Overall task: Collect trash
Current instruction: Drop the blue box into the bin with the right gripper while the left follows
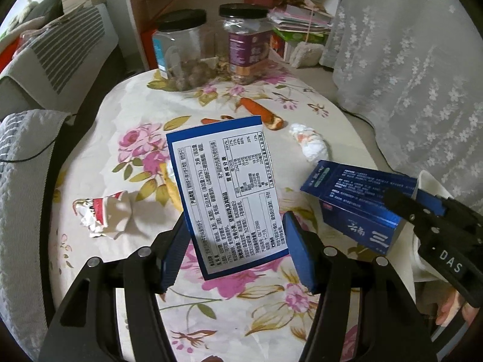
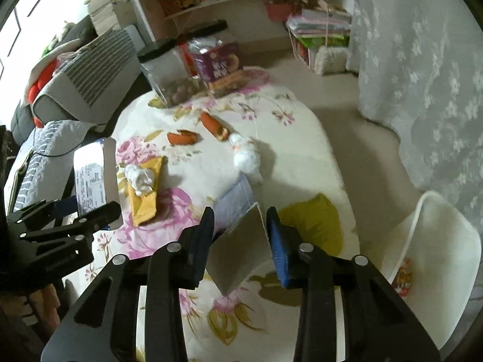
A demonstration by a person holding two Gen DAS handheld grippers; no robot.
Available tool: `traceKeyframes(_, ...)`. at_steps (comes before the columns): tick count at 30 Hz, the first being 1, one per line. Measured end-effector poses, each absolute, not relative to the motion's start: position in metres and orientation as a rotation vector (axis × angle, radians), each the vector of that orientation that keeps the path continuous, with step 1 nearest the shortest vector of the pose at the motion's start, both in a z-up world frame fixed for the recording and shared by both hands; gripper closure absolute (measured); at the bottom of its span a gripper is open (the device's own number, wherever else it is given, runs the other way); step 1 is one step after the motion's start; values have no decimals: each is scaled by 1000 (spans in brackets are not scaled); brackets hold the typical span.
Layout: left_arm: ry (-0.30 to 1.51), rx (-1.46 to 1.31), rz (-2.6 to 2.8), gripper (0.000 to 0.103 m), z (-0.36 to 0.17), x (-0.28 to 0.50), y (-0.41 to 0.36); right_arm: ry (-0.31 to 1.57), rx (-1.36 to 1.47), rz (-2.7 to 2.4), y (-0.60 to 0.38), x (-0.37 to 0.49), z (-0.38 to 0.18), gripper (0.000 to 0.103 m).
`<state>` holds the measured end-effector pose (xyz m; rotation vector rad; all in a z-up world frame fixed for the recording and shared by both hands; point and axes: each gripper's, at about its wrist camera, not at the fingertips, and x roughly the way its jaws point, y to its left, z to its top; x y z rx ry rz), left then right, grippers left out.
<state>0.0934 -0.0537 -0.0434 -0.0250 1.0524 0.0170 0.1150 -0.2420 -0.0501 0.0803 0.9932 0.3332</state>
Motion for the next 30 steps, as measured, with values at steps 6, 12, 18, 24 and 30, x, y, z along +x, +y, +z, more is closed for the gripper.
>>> traceKeyframes(6,1070,-16,2,42,-51,97,-58,1111,61,328,-244,121,-77,14)
traceKeyframes(12,1093,-39,17,42,-59,101,-45,1189,-83,316,-219,133,-109,7)
traceKeyframes(18,1105,-46,21,42,-63,104,-38,1247,-185,248,-214,151,-138,12)
traceKeyframes(24,1096,-58,24,42,-62,106,-38,1241,-64,286,-225,155,-132,65)
traceKeyframes(30,1070,-57,17,42,-56,104,-45,1131,36,311,-236,146,-99,66)
